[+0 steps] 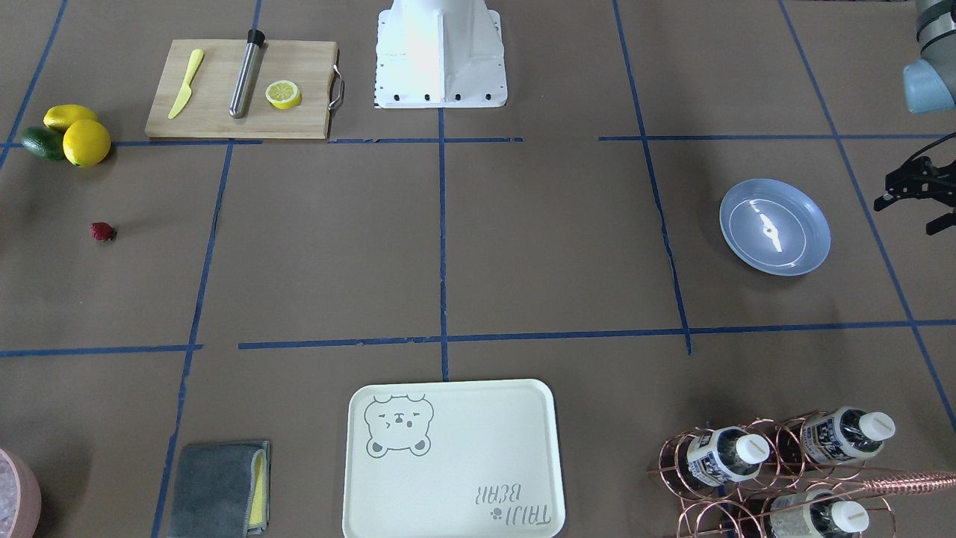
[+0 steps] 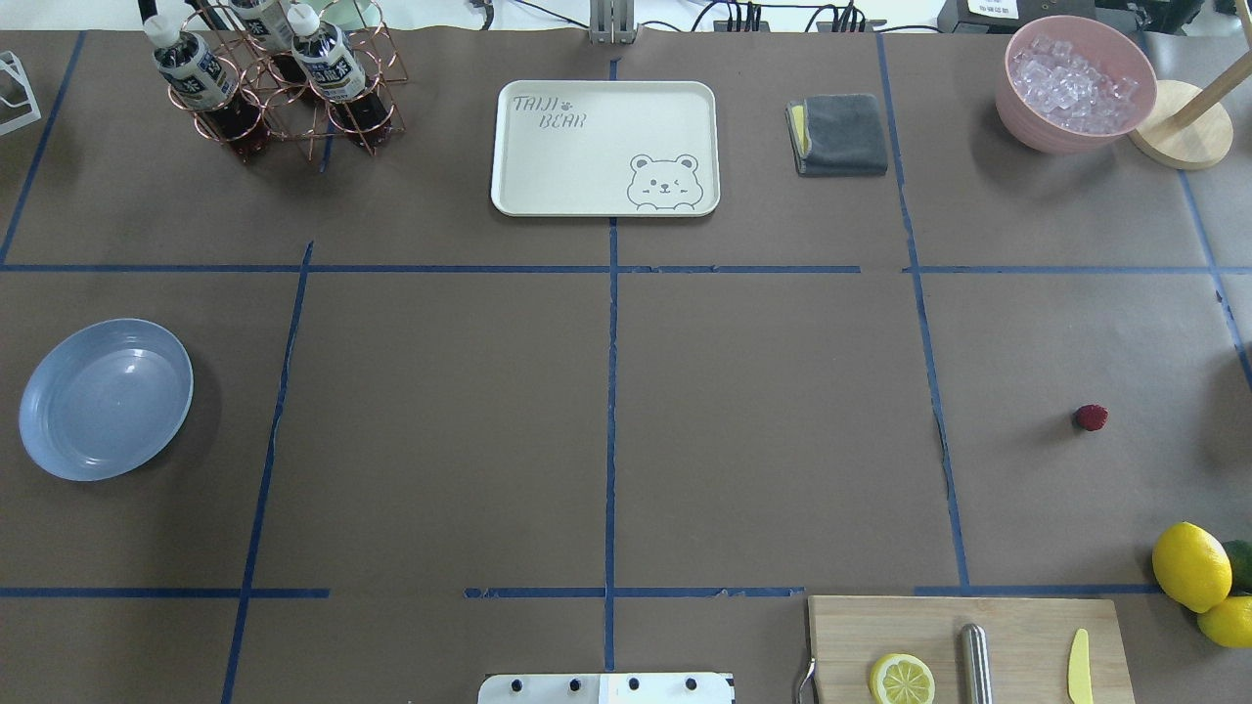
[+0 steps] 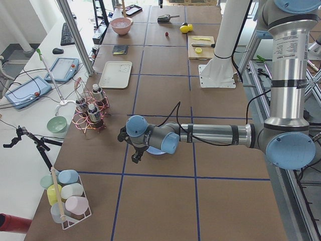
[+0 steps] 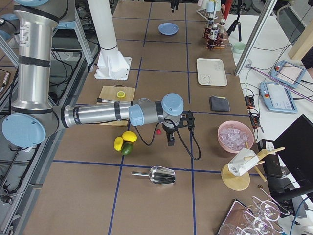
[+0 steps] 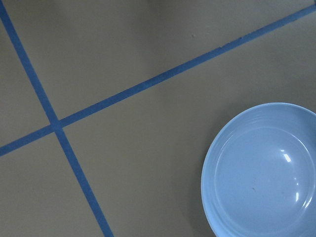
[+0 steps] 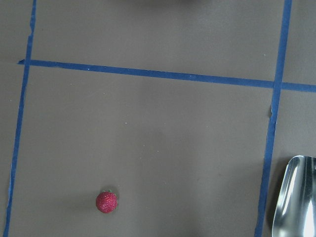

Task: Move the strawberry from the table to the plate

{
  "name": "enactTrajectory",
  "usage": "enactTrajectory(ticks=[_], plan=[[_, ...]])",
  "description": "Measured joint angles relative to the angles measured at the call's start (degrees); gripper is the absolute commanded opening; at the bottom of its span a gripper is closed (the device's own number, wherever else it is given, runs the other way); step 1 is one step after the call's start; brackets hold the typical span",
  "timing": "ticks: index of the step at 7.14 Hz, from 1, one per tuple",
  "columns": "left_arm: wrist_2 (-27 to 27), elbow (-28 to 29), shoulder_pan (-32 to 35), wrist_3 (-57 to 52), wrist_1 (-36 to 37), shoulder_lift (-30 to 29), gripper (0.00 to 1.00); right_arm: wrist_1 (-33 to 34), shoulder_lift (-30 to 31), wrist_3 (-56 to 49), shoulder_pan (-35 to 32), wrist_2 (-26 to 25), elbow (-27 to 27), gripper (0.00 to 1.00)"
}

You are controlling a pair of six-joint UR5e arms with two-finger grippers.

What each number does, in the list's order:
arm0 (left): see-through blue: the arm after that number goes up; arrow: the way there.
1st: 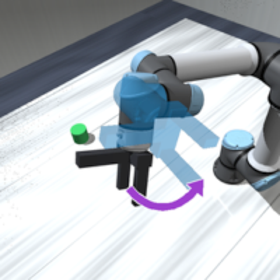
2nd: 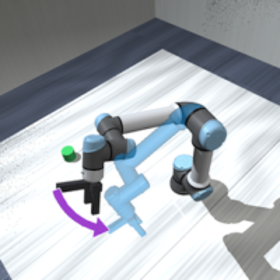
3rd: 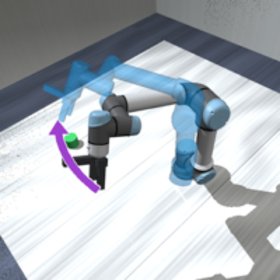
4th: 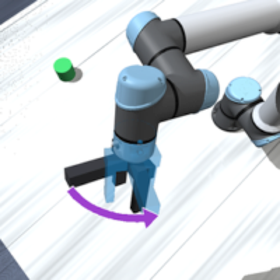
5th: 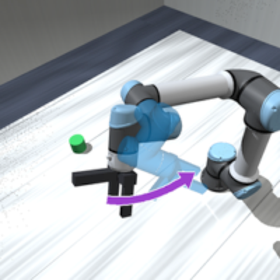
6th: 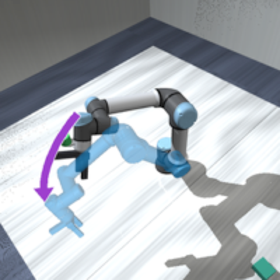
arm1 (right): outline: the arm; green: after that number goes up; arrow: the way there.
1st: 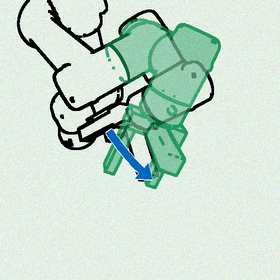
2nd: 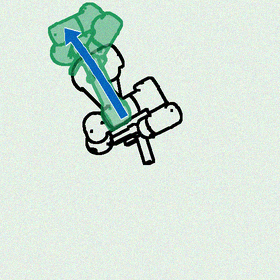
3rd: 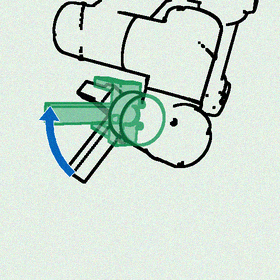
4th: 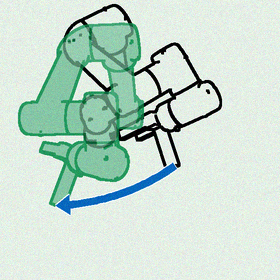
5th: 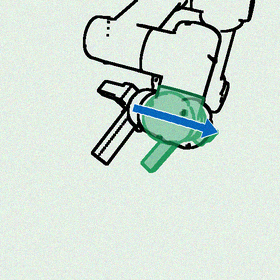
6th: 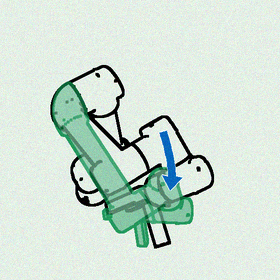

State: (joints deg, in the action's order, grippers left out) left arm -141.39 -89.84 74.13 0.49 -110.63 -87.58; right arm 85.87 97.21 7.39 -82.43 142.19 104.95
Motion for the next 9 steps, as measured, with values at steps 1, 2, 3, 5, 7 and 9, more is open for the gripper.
enactTrajectory(ticks=[1, 2, 3, 5, 7, 9], plan=[[0.3, 0.9, -3.1, 5.5, -1.2, -1.3, 1.0, -0.2, 0.0, 0.0, 0.0, 0.0, -0.1, 1.0], [0.8, 2.5, -5.3, 9.1, -3.0, -2.2, 0.99, -0.3, 0.1, 0.0, 0.1, 0.0, -0.1, 1.0], [2.1, 4.7, -6.7, 10.9, -5.0, -2.8, 0.98, -0.3, 0.1, 0.0, 0.1, 0.0, -0.1, 1.0], [4.2, 7.5, -8.5, 13.9, -6.9, -4.0, 0.98, -0.3, 0.1, 0.0, 0.1, 0.0, -0.1, 1.0], [6.6, 8.4, -9.8, 14.8, -7.4, -4.3, 0.94, -0.3, 0.1, 0.0, 0.1, 0.0, 0.0, 1.0], [7.3, 8.7, -10.6, 14.9, -7.6, -4.4, 0.91, -0.3, 0.1, 0.0, 0.1, 0.2, 0.0, 1.0]])
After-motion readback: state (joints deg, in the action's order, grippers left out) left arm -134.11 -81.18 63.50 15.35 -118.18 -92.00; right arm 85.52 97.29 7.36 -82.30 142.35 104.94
